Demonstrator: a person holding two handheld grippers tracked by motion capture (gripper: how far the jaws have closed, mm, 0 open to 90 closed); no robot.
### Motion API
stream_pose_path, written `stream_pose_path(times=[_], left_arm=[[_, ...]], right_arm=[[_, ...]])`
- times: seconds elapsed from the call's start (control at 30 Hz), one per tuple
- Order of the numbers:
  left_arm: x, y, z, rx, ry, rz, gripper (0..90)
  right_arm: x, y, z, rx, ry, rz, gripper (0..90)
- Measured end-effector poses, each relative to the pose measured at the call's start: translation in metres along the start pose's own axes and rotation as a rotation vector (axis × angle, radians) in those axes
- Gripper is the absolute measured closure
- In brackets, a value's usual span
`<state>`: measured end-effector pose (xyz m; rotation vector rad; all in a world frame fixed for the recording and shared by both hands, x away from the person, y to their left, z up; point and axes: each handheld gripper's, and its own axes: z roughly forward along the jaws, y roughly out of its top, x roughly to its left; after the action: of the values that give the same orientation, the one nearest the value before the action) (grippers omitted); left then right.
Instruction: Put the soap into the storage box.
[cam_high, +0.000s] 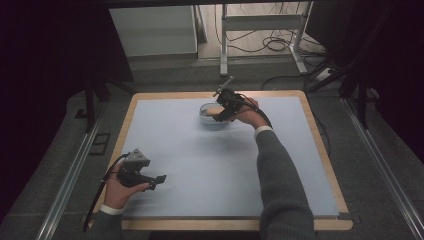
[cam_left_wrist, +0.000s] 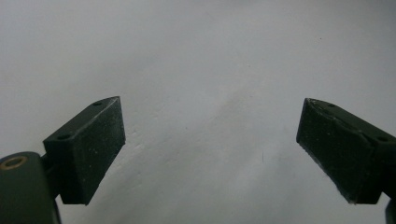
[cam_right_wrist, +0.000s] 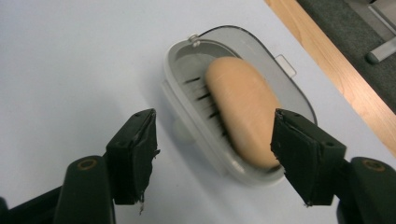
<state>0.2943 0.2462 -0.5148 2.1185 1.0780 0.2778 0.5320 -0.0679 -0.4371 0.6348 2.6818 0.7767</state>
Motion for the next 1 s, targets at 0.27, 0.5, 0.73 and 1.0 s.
stream_pose_path(times=[0.27,0.5,0.73,1.0], left_arm=[[0.0,0.0,0.0,0.001,0.003,-0.002,8.3],[0.0,0.0,0.001,0.007,0.007,0.002,8.3],[0.001,0.0,-0.001,0.004,0.017,-0.003,8.3],[0.0,0.0,-0.003,-0.003,0.029,-0.012,8.3]], right_arm=[[0.004,-0.033,-0.027,-0.097,-0.021,0.11,26.5],[0.013,-0.073,-0.051,-0.157,-0.074,0.21,21.8],[0.031,-0.118,-0.074,-0.206,-0.118,0.29,21.3],[0.06,-0.176,-0.089,-0.247,-0.149,0.349,20.9]])
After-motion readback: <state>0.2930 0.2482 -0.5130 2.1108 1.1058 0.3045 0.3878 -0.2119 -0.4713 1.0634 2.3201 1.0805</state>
